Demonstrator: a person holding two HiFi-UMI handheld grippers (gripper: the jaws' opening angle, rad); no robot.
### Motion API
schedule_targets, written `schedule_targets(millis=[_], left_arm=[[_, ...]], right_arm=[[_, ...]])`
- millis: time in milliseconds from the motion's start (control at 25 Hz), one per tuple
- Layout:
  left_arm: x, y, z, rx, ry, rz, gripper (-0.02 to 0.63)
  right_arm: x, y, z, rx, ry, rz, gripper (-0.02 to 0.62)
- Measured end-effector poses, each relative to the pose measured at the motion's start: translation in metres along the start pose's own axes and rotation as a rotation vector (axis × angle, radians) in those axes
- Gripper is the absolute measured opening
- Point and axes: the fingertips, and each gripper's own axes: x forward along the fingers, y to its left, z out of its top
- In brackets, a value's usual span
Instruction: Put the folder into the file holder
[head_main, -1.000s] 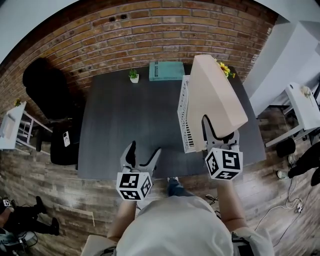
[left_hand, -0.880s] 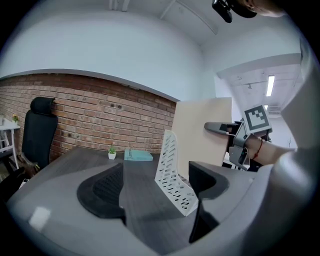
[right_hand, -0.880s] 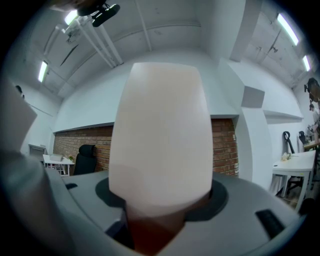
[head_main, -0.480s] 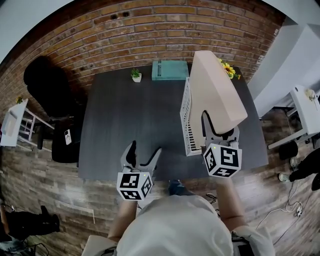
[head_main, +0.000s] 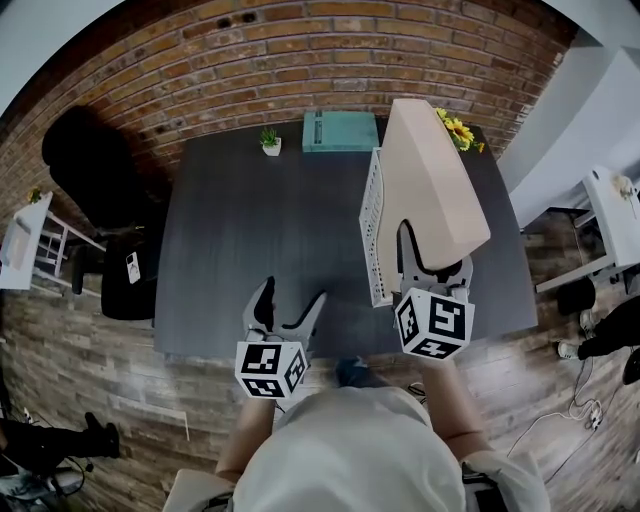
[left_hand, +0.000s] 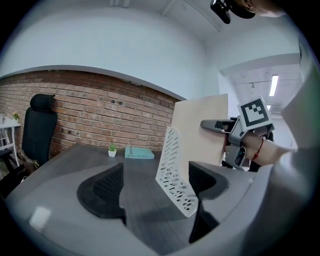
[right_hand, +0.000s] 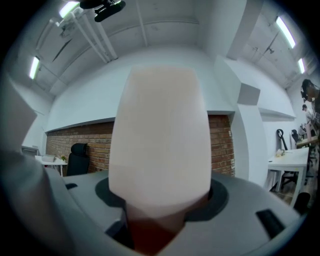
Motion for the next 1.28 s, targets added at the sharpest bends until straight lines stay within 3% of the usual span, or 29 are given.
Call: schedule_targets(millis=[880, 1280], left_arm=[[-0.001, 0.006, -0.015, -0.008, 0.047, 0.015, 0.403], [-0.004, 0.001, -0.018, 0.007, 0.056, 0.007, 0.403]], right_arm=[[0.001, 0.002, -0.073, -0.015, 0.037, -0.006, 0.291], [-0.003, 0.001, -0.119, -0.047, 0.119, 0.003, 0.291]])
